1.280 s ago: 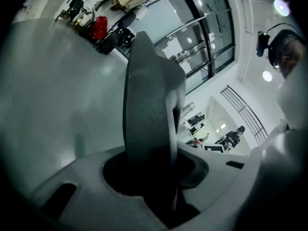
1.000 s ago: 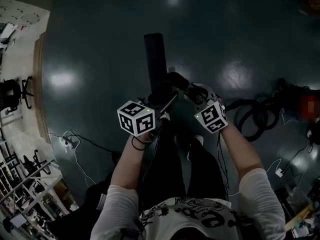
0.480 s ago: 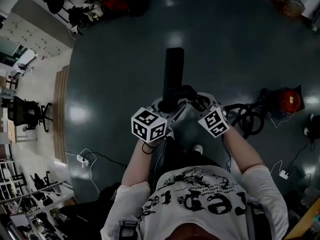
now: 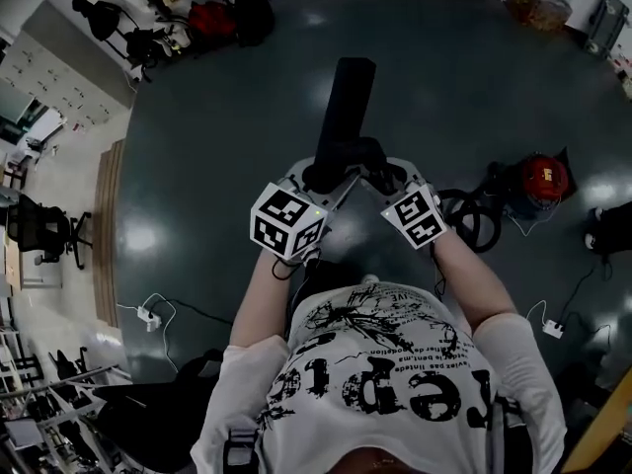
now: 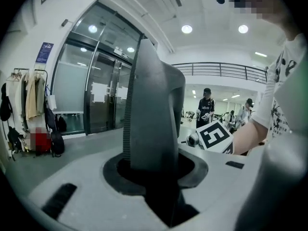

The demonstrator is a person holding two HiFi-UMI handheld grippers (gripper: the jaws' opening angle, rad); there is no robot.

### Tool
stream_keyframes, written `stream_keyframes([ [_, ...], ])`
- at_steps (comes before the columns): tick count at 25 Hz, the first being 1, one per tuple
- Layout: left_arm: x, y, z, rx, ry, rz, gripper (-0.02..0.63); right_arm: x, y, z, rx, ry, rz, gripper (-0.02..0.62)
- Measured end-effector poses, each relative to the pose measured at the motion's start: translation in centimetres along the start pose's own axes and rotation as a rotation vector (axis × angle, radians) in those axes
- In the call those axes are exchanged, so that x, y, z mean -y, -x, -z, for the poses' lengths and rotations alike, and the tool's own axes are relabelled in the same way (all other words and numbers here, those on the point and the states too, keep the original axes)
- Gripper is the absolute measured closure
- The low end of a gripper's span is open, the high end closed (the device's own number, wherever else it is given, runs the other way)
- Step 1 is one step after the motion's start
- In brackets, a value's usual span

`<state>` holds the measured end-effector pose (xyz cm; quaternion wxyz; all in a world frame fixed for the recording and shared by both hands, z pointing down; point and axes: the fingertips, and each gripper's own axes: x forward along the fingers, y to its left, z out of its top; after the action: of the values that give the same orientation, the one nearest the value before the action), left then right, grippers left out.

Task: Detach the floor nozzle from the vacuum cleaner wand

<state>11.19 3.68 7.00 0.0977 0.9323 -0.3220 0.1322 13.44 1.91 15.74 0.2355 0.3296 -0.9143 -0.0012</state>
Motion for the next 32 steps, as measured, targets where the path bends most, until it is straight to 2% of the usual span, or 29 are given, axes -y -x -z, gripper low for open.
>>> stream_keyframes([
  [3,1.2,-0.8,-0.9,-0.026,-0.032,-0.012,0.478,0.8,1.1,0.3,0.018,-0.034,0.028,0.416],
  [6,2.0,-0.6,-4.2,0.032,-0.085,-0.061,0.48,1.8,2.1,1.1,0.011,-0.07,0.055,0.416],
  [8,1.8,-0.2,-6.3,0.039,-0.183,-0.119,0.482,2.3,2.4,1.7,0.003,-0.079,0.065,0.416],
  [9,1.7,-0.2,-6.8,0.024,-0.229,-0.131,0.482,2.5,2.5,1.9,0.001,-0.077,0.066,0.416],
  [10,1.7,-0.3,-6.9,0.014,-0.242,-0.122,0.482,2.6,2.4,2.0,-0.003,-0.071,0.066,0.417],
  [11,1.9,-0.5,-6.7,0.017,-0.215,-0.098,0.482,2.7,2.2,2.3,-0.01,-0.067,0.063,0.416],
  [13,1.8,-0.5,-5.8,0.046,-0.103,-0.055,0.482,2.7,1.9,3.1,-0.028,-0.066,0.057,0.416],
  [19,-2.3,-0.1,0.1,0.134,0.19,-0.025,0.481,3.4,-0.5,6.5,-0.102,-0.071,0.032,0.416],
  [23,-5.9,-1.0,7.1,0.082,0.339,-0.093,0.481,3.8,-3.6,10.3,-0.18,-0.086,-0.001,0.416],
  [28,-11.5,-2.3,15.3,0.016,0.454,-0.15,0.48,3.9,-10.3,13.4,-0.236,-0.097,-0.041,0.416],
  [32,-15.5,-3.0,21.2,0.019,0.563,-0.166,0.48,3.1,-16.3,17.0,-0.294,-0.052,-0.079,0.416],
])
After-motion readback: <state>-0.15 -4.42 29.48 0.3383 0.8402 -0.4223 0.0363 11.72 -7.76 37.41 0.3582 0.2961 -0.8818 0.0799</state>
